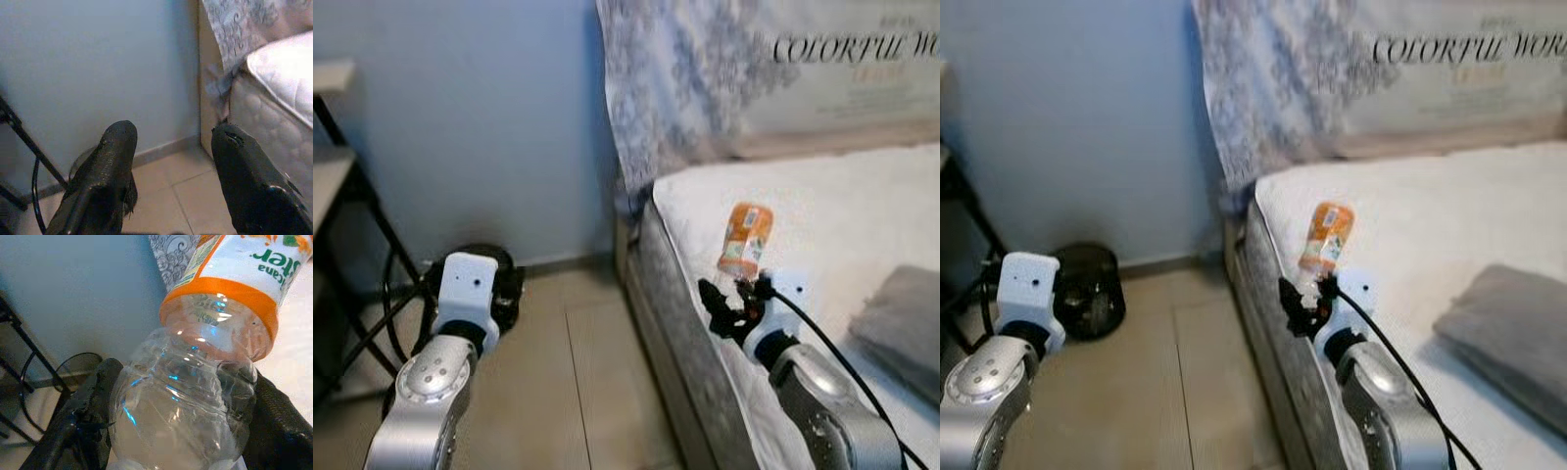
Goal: Clean up the room
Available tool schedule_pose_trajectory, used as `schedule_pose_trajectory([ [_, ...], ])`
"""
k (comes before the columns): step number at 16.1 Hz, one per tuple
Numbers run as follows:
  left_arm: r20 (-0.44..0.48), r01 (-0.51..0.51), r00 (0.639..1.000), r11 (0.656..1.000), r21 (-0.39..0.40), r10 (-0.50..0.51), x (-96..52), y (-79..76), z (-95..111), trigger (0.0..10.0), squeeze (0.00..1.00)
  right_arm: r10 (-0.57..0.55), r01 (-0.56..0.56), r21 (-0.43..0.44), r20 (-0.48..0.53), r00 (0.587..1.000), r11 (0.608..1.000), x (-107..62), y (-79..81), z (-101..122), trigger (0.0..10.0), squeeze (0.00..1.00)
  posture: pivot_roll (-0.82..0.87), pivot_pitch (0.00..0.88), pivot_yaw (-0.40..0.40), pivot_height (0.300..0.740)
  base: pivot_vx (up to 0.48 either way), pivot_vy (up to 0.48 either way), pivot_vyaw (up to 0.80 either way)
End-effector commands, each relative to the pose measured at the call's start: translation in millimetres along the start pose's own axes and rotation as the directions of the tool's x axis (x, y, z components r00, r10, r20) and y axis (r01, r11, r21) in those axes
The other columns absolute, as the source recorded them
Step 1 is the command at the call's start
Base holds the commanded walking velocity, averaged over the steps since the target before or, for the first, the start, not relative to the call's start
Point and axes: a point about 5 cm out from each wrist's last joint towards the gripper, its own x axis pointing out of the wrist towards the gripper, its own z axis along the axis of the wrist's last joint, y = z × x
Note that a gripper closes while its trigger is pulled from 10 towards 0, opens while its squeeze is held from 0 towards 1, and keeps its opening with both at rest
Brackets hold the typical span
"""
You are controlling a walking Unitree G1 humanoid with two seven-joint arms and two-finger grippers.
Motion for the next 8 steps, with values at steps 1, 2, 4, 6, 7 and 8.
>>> schedule_pose_trajectory([
  [1,0.024,0.021,0.999,1.000,-0.004,-0.020,1.2,-4.3,5.8,10.0,0.00,-0.020,0.020,-0.010,-0.003,1.000,1.000,-1.3,-5.5,1.1,10.0,0.00,-0.01,0.000,-0.009,0.740,0.277,0.000,0.80],
  [2,0.027,0.016,0.999,1.000,-0.007,-0.016,2.3,-3.3,7.3,10.0,0.00,-0.015,0.015,-0.010,-0.002,1.000,1.000,-0.3,-4.4,2.0,10.0,0.00,-0.01,0.000,-0.008,0.740,0.285,0.000,0.80],
  [4,0.027,0.018,0.999,1.000,-0.007,-0.017,3.9,-3.2,7.6,10.0,0.00,-0.002,0.003,-0.011,0.014,1.000,1.000,1.6,-2.1,4.3,10.0,0.00,-0.01,0.000,-0.007,0.740,0.292,0.000,0.80],
  [6,0.027,0.024,0.999,1.000,-0.005,-0.024,5.0,-3.9,7.3,10.0,0.00,-0.013,0.012,0.011,0.022,1.000,1.000,2.7,-3.1,5.0,10.0,0.00,-0.01,0.000,-0.009,0.740,0.298,0.000,0.00],
  [7,0.028,0.025,0.999,1.000,-0.005,-0.024,5.9,-4.2,8.0,10.0,0.00,-0.010,0.010,-0.010,0.019,1.000,1.000,3.4,-3.4,5.4,10.0,0.00,-0.01,0.000,-0.011,0.740,0.307,0.000,0.00],
  [8,0.029,0.026,0.999,1.000,-0.005,-0.026,6.2,-4.4,8.4,10.0,0.00,-0.013,0.013,-0.028,0.016,1.000,1.000,4.0,-3.7,5.3,10.0,0.00,-0.01,0.000,-0.011,0.740,0.300,0.000,0.00],
])
